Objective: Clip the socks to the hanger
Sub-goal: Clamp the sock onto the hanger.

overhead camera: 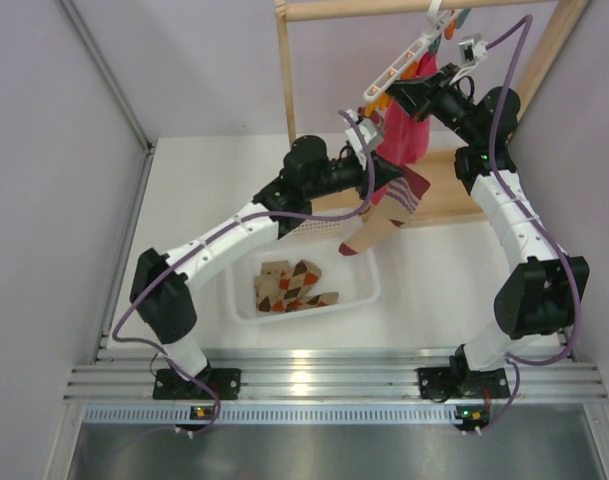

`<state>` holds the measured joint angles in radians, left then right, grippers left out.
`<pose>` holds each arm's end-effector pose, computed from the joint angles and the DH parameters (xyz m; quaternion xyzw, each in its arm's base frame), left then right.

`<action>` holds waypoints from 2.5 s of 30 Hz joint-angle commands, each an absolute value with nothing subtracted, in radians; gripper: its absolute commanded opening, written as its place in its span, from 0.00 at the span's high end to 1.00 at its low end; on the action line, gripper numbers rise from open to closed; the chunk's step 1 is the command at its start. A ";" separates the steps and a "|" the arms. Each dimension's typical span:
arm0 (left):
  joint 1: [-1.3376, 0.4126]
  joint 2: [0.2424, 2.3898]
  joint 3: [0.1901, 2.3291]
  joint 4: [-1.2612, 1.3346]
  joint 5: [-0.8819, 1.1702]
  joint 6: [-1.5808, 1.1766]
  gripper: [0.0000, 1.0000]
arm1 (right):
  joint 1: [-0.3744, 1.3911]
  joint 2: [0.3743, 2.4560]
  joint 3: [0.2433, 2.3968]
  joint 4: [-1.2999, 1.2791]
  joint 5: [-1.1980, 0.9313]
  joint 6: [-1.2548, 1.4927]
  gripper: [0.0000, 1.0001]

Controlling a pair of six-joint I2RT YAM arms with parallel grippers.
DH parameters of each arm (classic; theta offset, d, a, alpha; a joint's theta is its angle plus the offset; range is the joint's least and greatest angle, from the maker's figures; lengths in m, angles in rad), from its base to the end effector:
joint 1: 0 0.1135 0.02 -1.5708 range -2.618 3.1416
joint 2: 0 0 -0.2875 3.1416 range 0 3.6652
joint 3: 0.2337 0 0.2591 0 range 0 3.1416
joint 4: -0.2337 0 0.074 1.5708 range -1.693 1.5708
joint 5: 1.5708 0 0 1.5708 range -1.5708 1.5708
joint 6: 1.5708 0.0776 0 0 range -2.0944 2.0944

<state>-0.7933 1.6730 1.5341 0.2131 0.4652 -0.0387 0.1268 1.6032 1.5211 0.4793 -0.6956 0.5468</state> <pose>0.2910 -0.3453 0.4347 0.4010 0.5533 -0.4316 0.5889 0.3990 0.1010 0.4916 -0.1691 0.5683 0.4368 0.6765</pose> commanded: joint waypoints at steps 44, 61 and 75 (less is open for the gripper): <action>-0.594 1.916 1.891 0.393 0.466 -0.189 1.00 | 0.081 1.600 1.529 0.595 -0.764 0.588 1.00; -0.581 1.907 1.901 0.428 0.476 -0.252 1.00 | 0.081 1.597 1.516 0.589 -0.798 0.532 1.00; -0.575 1.907 1.925 0.439 0.485 -0.276 1.00 | 0.083 1.608 1.531 0.571 -0.825 0.512 0.66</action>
